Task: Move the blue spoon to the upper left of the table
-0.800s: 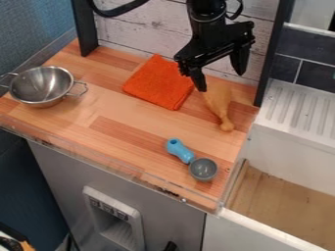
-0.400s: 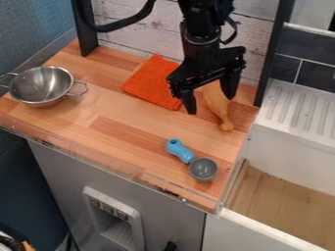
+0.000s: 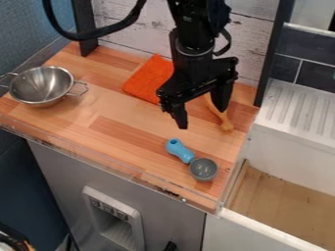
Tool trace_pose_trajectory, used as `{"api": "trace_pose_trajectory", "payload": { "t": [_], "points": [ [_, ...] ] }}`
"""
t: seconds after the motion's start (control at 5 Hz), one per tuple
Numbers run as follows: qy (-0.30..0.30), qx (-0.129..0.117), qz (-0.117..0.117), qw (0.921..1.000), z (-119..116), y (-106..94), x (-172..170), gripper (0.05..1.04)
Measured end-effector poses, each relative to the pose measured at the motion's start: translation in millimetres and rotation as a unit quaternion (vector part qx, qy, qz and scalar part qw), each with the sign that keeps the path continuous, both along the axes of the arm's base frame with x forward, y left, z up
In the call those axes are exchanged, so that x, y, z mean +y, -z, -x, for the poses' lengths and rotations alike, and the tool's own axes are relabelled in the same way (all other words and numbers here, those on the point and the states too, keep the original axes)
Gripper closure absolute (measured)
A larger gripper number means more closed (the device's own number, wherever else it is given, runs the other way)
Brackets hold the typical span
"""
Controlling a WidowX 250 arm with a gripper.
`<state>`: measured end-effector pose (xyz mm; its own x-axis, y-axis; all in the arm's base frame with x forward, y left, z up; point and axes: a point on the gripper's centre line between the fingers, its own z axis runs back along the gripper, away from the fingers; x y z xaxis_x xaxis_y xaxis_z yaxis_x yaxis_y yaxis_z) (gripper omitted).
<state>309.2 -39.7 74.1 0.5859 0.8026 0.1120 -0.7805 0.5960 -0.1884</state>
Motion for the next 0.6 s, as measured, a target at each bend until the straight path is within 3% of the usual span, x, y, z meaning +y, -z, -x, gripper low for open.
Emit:
{"api": "trace_pose_trajectory", "payload": {
  "t": [0.2,0.6],
  "points": [
    [-0.006,0.007,-0.011,0.9999,3,6.7,1,0.083],
    [-0.035,0.073,-0.036,0.9960,14,42.0,4,0.083]
  ]
}}
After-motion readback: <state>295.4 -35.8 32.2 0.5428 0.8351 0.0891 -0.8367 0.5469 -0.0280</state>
